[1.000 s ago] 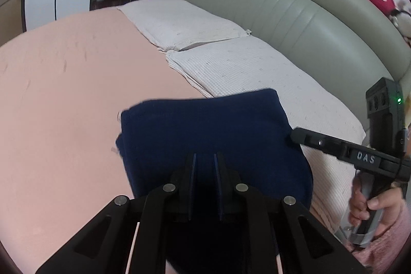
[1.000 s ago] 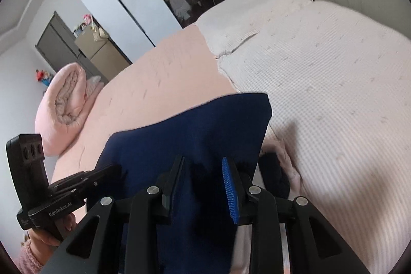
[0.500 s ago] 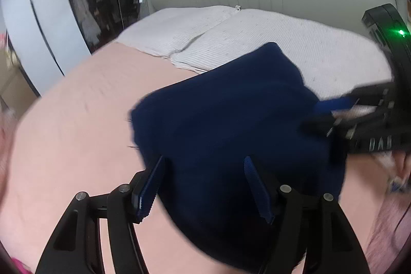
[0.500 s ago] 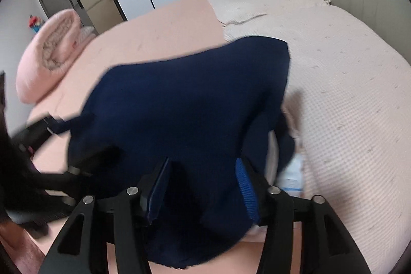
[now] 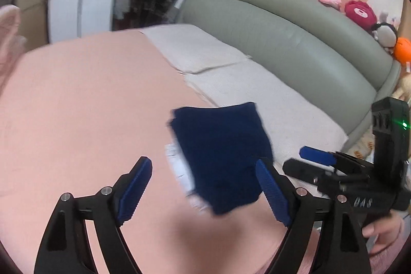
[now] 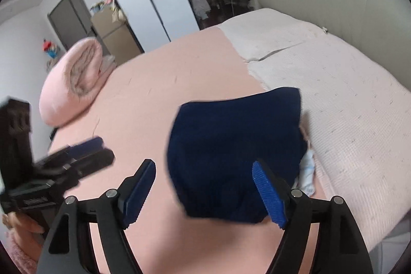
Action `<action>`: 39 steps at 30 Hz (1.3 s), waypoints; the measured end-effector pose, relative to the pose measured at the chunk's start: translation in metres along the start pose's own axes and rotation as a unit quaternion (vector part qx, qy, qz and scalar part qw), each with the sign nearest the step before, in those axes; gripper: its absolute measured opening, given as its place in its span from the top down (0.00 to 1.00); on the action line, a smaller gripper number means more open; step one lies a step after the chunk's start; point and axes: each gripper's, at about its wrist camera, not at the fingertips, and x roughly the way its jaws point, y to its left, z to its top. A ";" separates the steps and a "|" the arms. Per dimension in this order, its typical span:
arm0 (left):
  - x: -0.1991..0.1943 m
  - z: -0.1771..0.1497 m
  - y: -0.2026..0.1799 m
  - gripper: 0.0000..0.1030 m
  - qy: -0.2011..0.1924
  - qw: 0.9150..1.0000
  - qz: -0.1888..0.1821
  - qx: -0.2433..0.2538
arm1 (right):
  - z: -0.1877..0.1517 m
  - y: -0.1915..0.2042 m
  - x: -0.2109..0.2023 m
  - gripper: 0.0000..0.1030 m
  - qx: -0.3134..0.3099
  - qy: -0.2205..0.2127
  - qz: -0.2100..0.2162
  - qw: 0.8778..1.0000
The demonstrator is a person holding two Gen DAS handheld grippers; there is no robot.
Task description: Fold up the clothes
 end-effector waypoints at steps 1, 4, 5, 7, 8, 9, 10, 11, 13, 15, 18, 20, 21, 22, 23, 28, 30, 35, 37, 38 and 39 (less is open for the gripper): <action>-0.015 -0.004 0.003 0.18 -0.003 1.000 0.012 -0.001 | -0.007 0.013 -0.004 0.24 -0.005 0.000 0.005 1.000; -0.059 -0.019 0.011 0.16 -0.011 0.998 0.054 0.001 | -0.028 0.051 -0.016 0.03 -0.019 -0.001 0.019 1.000; -0.073 -0.025 0.014 0.14 -0.014 0.997 0.072 0.004 | -0.035 0.063 -0.019 0.00 -0.024 -0.001 0.024 0.999; -0.104 -0.041 0.022 0.13 -0.023 0.994 0.103 0.003 | -0.049 0.088 -0.027 0.00 -0.034 -0.002 0.033 0.999; -0.120 -0.050 0.029 0.12 -0.029 0.993 0.115 -0.001 | -0.056 0.101 -0.031 0.00 -0.039 -0.002 0.038 0.999; -0.136 -0.059 0.035 0.11 -0.035 0.991 0.127 -0.006 | -0.063 0.114 -0.035 0.00 -0.044 -0.003 0.042 0.998; -0.144 -0.067 0.040 0.06 -0.036 0.991 0.128 -0.014 | -0.070 0.126 -0.039 0.00 -0.048 -0.003 0.047 0.998; -0.156 -0.077 0.048 0.01 -0.036 0.990 0.132 -0.024 | -0.077 0.139 -0.043 0.00 -0.053 -0.003 0.052 0.997; -0.178 -0.097 0.063 0.00 -0.037 0.988 0.141 -0.042 | -0.091 0.164 -0.050 0.00 -0.063 -0.004 0.061 0.996; -0.198 -0.118 0.077 0.00 -0.039 0.984 0.167 -0.053 | -0.102 0.187 -0.056 0.00 -0.073 -0.001 0.071 0.995; -0.222 -0.141 0.098 0.00 -0.042 0.978 0.187 -0.081 | -0.113 0.218 -0.056 0.00 -0.098 0.013 0.083 0.992; -0.241 -0.155 0.109 0.00 -0.049 0.974 0.196 -0.098 | -0.120 0.241 -0.057 0.00 -0.121 0.021 0.094 0.988; -0.252 -0.162 0.115 0.00 -0.052 0.972 0.202 -0.106 | -0.125 0.252 -0.059 0.00 -0.133 0.024 0.101 0.986; -0.261 -0.169 0.119 0.00 -0.056 0.969 0.211 -0.113 | -0.130 0.263 -0.060 0.00 -0.145 0.026 0.107 0.983; -0.270 -0.177 0.125 0.00 -0.058 0.965 0.225 -0.118 | -0.135 0.275 -0.062 0.00 -0.156 0.029 0.114 0.981; -0.303 -0.203 0.145 0.00 -0.062 0.954 0.258 -0.142 | -0.157 0.324 -0.066 0.00 -0.210 0.039 0.144 0.966; -0.315 -0.214 0.154 0.00 -0.065 0.949 0.266 -0.156 | -0.165 0.339 -0.067 0.00 -0.222 0.043 0.156 0.961; -0.326 -0.227 0.163 0.00 -0.067 0.942 0.280 -0.172 | -0.181 0.368 -0.069 0.00 -0.242 0.053 0.180 0.952; -0.328 -0.228 0.163 0.00 -0.069 0.942 0.280 -0.170 | -0.184 0.371 -0.070 0.00 -0.243 0.054 0.178 0.952; -0.327 -0.227 0.163 0.00 -0.071 0.942 0.281 -0.170 | -0.183 0.370 -0.072 0.00 -0.241 0.050 0.171 0.954; -0.327 -0.227 0.163 0.00 -0.072 0.941 0.283 -0.169 | -0.182 0.367 -0.075 0.00 -0.236 0.045 0.161 0.957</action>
